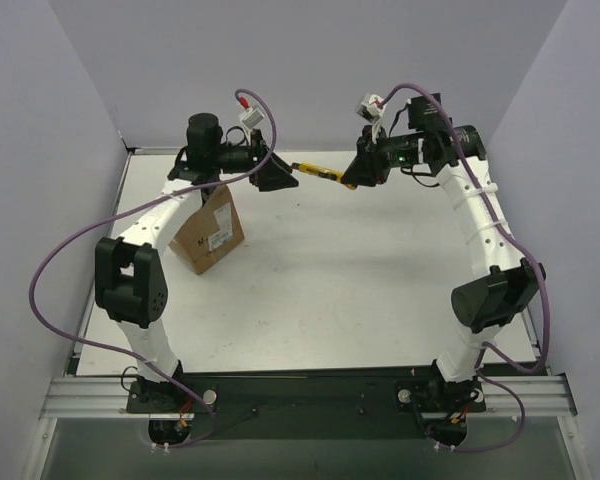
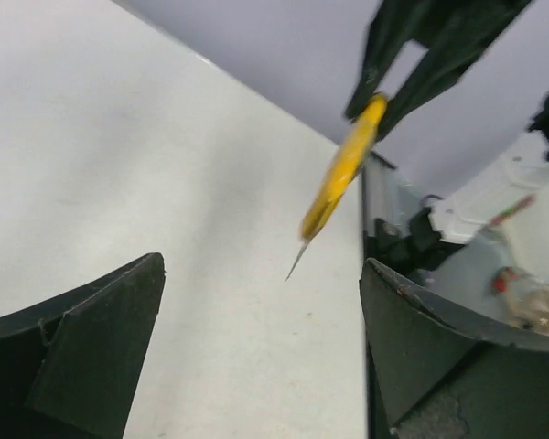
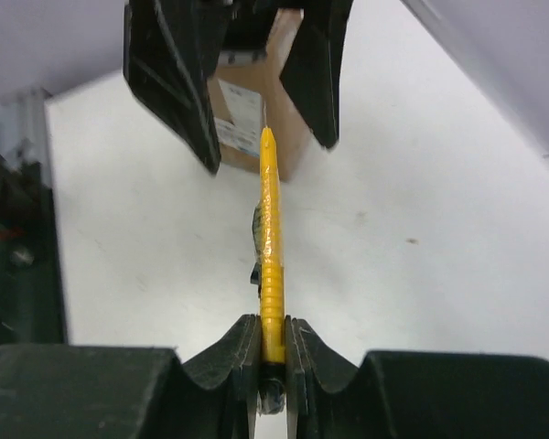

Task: Unpack the express box

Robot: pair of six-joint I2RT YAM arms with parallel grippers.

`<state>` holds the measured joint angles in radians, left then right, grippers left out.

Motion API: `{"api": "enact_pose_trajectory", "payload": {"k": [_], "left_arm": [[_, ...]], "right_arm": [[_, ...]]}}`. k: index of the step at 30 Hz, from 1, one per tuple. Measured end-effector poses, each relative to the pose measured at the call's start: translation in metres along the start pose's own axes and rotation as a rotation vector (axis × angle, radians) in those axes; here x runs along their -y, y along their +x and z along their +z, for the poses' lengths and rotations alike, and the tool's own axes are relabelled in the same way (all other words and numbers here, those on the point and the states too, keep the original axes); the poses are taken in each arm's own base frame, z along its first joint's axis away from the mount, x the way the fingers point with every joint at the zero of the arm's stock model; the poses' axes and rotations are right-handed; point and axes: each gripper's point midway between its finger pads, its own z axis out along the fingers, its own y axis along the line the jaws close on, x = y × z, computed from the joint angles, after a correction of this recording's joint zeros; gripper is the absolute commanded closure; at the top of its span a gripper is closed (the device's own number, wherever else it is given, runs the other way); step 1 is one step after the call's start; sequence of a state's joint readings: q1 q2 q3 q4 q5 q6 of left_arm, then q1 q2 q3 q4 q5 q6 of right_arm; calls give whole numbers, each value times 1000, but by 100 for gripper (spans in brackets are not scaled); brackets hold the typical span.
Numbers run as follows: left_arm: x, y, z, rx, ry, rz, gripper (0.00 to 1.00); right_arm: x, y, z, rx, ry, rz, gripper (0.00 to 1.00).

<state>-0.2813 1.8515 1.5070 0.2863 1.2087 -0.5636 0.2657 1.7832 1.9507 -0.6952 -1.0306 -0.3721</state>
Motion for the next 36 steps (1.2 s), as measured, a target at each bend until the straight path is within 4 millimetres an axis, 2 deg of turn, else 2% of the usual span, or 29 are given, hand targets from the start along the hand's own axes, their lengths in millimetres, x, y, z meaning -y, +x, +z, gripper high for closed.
{"api": "enact_pose_trajectory", "payload": {"k": [2, 4, 8, 11, 14, 18, 22, 27, 32, 36], "left_arm": [[-10, -13, -9, -13, -113, 114, 3], [-10, -22, -23, -37, -201, 239, 3], [4, -27, -49, -99, -308, 460, 6], [22, -27, -54, -142, -320, 598, 12], [38, -22, -43, -181, -278, 685, 15], [51, -4, -20, -240, -211, 740, 16], [58, 11, -2, -271, -167, 761, 17], [53, 22, 5, -291, -158, 743, 25], [39, 31, 9, -311, -159, 708, 27], [34, 34, 10, -318, -161, 693, 33]], "right_arm": [[5, -10, -17, -32, 67, -150, 100], [9, -12, -29, -72, 116, -275, 100], [16, 17, -40, -218, 156, -408, 100], [13, 41, -35, -329, 141, -485, 100], [3, 50, -21, -400, 108, -566, 100], [-13, 46, -5, -417, 79, -640, 100], [-19, 43, 2, -420, 74, -671, 100], [-24, 37, 8, -413, 78, -696, 100], [-23, 32, 8, -396, 94, -689, 100], [-26, 24, 8, -373, 107, -690, 100]]}}
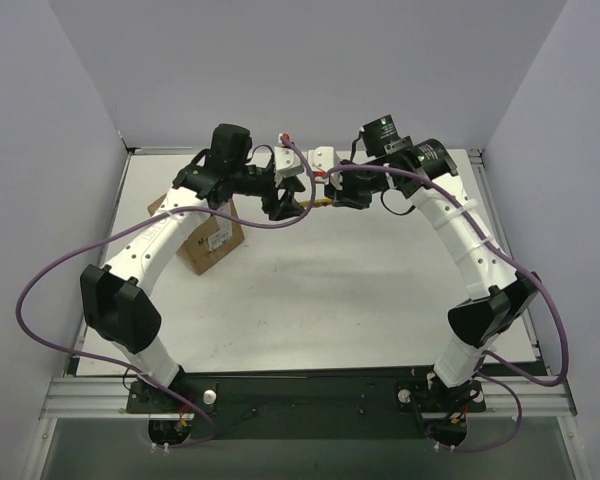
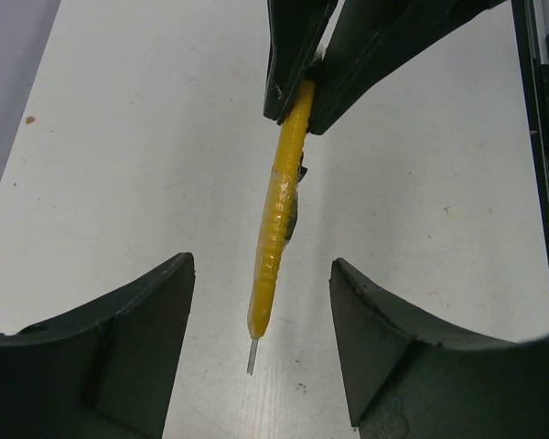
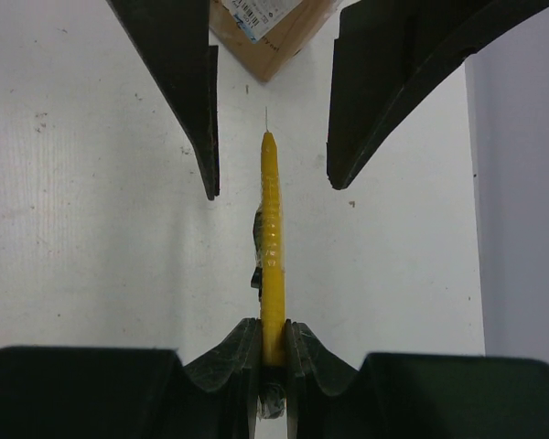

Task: Unpack the express box

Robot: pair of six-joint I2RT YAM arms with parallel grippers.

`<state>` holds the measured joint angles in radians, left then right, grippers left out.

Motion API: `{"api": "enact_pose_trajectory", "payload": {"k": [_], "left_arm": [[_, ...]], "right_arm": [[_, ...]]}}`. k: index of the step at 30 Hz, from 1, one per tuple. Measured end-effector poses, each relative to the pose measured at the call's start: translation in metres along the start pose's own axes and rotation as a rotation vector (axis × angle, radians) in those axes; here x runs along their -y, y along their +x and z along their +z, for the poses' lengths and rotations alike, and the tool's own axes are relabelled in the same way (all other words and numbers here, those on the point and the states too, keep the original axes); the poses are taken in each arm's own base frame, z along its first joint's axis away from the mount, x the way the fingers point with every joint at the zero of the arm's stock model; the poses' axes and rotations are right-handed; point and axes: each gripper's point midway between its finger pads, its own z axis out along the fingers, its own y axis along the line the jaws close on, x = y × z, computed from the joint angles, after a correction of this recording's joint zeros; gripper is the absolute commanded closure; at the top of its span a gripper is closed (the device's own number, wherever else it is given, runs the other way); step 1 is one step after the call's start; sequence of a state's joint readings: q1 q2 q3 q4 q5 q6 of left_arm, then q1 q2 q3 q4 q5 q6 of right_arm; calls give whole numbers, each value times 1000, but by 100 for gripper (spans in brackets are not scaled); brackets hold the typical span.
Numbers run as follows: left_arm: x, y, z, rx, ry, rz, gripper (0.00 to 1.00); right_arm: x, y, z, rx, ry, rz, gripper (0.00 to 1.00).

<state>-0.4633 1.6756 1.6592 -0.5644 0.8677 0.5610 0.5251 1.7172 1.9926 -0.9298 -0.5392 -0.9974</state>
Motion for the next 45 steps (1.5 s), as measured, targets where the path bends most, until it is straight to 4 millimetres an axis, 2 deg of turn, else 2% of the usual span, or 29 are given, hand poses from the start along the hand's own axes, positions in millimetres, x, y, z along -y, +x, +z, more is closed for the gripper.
{"api": "enact_pose_trajectory", "payload": {"k": [7, 10, 12, 14, 15, 17, 19, 21, 23, 24, 27, 29, 32, 37, 42, 45], "left_arm": [[-1, 4, 3, -6, 5, -16, 48], [-1, 7, 4, -9, 10, -24, 59], [0, 9, 6, -10, 18, -28, 74], [1, 10, 7, -11, 28, -40, 100], [4, 10, 8, -5, 47, -36, 100], [7, 10, 8, -2, 58, -37, 100], [5, 9, 6, 5, 57, -46, 100], [1, 5, 3, 32, 48, -103, 100], [-9, -2, -1, 82, 28, -158, 100], [-17, -5, -4, 116, 15, -210, 100], [-37, -19, -12, 232, 7, -338, 100], [-46, -29, -12, 302, 33, -404, 100], [-44, -38, -6, 357, 103, -473, 100], [-26, -50, 4, 375, 212, -522, 100], [-17, -61, 0, 392, 263, -509, 100], [-16, -63, -1, 399, 276, -504, 100]], "right_arm": [[-2, -9, -5, 22, 10, 3, 100], [-4, -11, -5, 29, 6, 11, 100], [-4, -12, -5, 31, 5, 15, 100], [-2, -12, -5, 34, 12, 17, 100], [0, -12, -5, 32, 22, 16, 99], [3, -12, -6, 38, 35, 34, 87], [6, -13, -7, 49, 47, 80, 59], [16, -17, -10, 106, 73, 199, 35], [36, -19, -19, 196, 124, 368, 36], [52, -17, -26, 246, 163, 462, 40], [93, -3, -56, 414, 229, 710, 43], [104, 2, -68, 485, 223, 793, 43], [95, -15, -65, 561, 120, 824, 43], [69, -44, -52, 600, -36, 824, 43], [62, -56, -47, 612, -77, 803, 47], [64, -61, -43, 613, -86, 786, 51]]}}
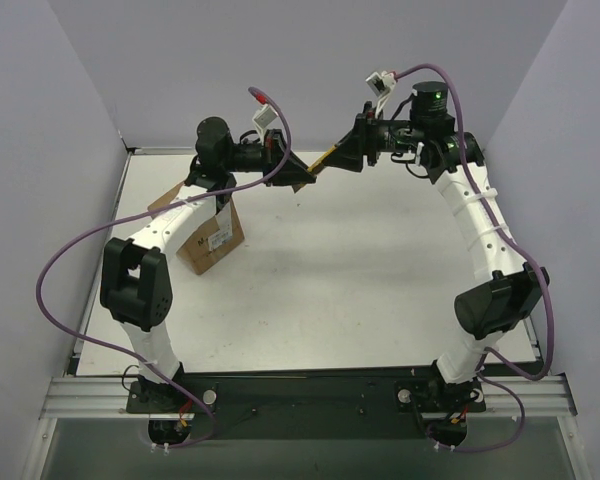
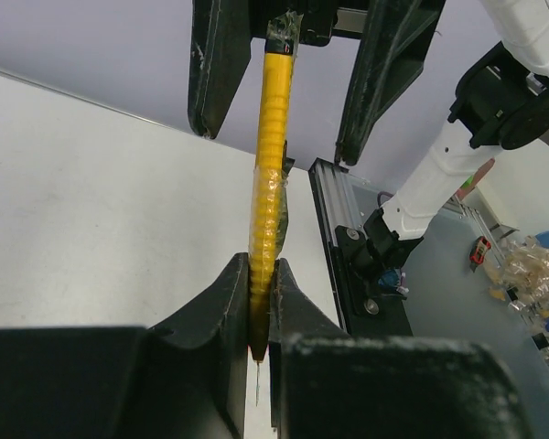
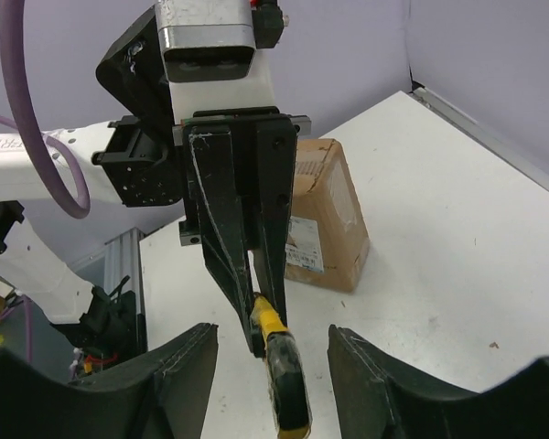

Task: Unpack the express box

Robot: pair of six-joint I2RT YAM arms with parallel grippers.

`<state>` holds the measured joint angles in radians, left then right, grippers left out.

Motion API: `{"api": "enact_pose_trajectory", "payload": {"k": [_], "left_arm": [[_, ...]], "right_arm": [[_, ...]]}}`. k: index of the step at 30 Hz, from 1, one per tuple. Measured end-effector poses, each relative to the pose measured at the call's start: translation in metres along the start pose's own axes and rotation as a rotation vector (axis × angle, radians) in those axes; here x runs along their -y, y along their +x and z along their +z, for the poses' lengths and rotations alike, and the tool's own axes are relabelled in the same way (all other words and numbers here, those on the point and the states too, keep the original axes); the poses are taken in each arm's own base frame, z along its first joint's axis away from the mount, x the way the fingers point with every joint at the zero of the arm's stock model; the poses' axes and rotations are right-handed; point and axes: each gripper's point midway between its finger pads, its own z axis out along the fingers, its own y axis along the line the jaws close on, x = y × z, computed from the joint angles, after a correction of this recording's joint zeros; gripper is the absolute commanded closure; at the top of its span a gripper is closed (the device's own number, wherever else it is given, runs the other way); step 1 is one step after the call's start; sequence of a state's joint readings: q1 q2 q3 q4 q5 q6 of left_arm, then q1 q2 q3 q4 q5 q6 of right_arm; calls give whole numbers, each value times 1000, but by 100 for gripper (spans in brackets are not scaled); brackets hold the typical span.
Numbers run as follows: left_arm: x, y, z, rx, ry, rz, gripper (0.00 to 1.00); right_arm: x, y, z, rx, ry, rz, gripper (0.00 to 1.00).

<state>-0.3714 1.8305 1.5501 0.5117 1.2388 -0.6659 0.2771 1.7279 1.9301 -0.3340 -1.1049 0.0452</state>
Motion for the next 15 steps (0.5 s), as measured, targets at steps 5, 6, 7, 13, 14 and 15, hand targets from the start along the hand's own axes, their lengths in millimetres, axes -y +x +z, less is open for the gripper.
{"api": "enact_pose_trajectory", "payload": {"k": [5, 6, 7, 13, 14, 15], "left_arm": [[3, -1, 0, 0, 15, 1, 100], [4, -1, 0, 0, 16, -1, 100], [4, -1, 0, -2, 18, -3, 100], [6, -2, 1, 1, 27, -2, 100], [6, -2, 1, 1, 28, -1, 100], [6, -3, 1, 2, 29, 2, 100]], "right_arm": [[-1, 7, 9, -26, -17, 10, 56], [0, 9, 9, -30, -17, 11, 57], [0, 10, 10, -34, -19, 11, 58], [0, 14, 12, -46, -23, 3, 64], [0, 14, 12, -46, -23, 1, 65], [0, 14, 11, -47, -23, 1, 66]]}}
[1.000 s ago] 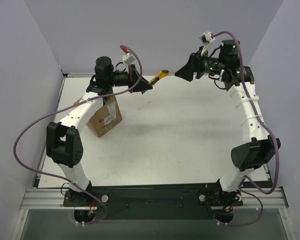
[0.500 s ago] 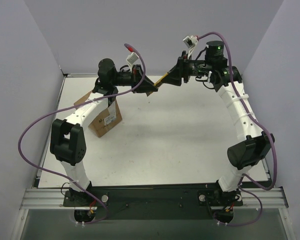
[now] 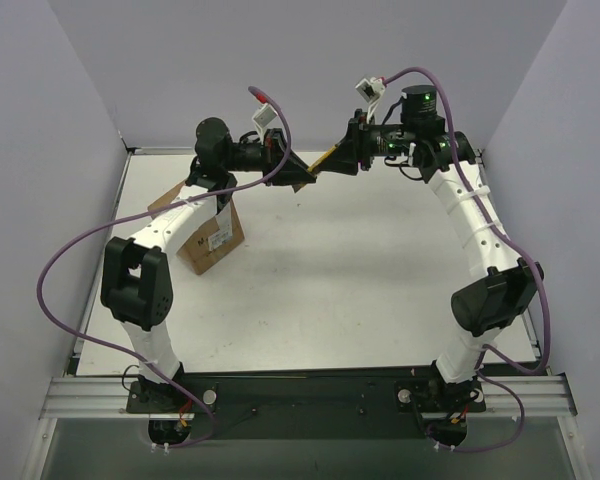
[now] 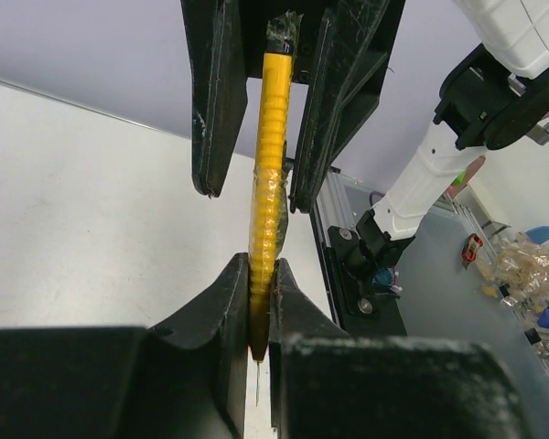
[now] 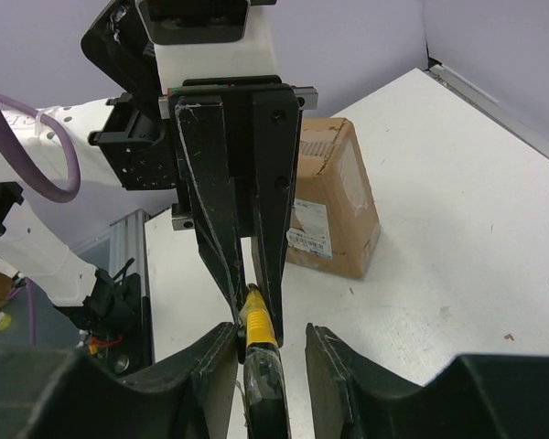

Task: Unpack the express box

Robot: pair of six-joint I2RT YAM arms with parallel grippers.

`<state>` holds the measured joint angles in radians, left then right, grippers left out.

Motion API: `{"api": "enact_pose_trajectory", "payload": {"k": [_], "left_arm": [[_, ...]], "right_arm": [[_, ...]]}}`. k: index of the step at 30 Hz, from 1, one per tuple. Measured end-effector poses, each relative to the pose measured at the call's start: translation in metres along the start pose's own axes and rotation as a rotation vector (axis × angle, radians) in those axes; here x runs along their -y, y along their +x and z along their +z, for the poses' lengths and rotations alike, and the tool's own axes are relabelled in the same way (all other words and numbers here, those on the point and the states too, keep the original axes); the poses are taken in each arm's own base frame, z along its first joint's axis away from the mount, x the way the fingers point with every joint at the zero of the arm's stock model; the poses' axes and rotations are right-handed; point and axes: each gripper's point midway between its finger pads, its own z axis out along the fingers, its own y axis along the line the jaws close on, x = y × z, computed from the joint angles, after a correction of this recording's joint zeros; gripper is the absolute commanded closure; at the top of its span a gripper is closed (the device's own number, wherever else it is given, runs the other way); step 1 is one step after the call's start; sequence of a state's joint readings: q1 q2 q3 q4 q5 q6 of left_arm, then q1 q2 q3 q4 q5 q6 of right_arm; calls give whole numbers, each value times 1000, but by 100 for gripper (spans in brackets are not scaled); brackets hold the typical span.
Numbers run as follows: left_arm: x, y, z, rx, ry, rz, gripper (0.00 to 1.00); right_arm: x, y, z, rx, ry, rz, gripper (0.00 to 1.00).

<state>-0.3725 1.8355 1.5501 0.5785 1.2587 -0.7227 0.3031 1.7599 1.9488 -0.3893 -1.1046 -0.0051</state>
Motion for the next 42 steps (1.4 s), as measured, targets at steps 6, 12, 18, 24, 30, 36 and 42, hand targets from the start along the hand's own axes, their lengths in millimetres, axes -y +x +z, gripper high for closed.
{"api": "enact_pose_trajectory", "payload": {"k": [6, 12, 18, 24, 30, 36, 42], "left_arm": [[-3, 3, 1, -4, 3, -9, 100], [-3, 5, 2, -9, 9, -12, 100], [-1, 7, 2, -19, 21, -11, 100], [-1, 8, 1, -24, 25, -2, 74], [-39, -11, -17, -16, -180, 49, 48], [-114, -68, -178, 64, -744, 156, 70], [-139, -49, -372, 33, -1285, 127, 100]], "right_arm": [[-3, 1, 2, -6, -8, -4, 69], [-9, 2, 7, -11, -23, -15, 74], [-9, 4, 8, -17, -26, -11, 90], [-9, 6, 8, -23, -22, -7, 100], [31, 2, -7, -23, 205, -8, 100], [74, 10, -59, -49, 488, -116, 100], [71, 22, -76, -63, 627, -151, 100]]}}
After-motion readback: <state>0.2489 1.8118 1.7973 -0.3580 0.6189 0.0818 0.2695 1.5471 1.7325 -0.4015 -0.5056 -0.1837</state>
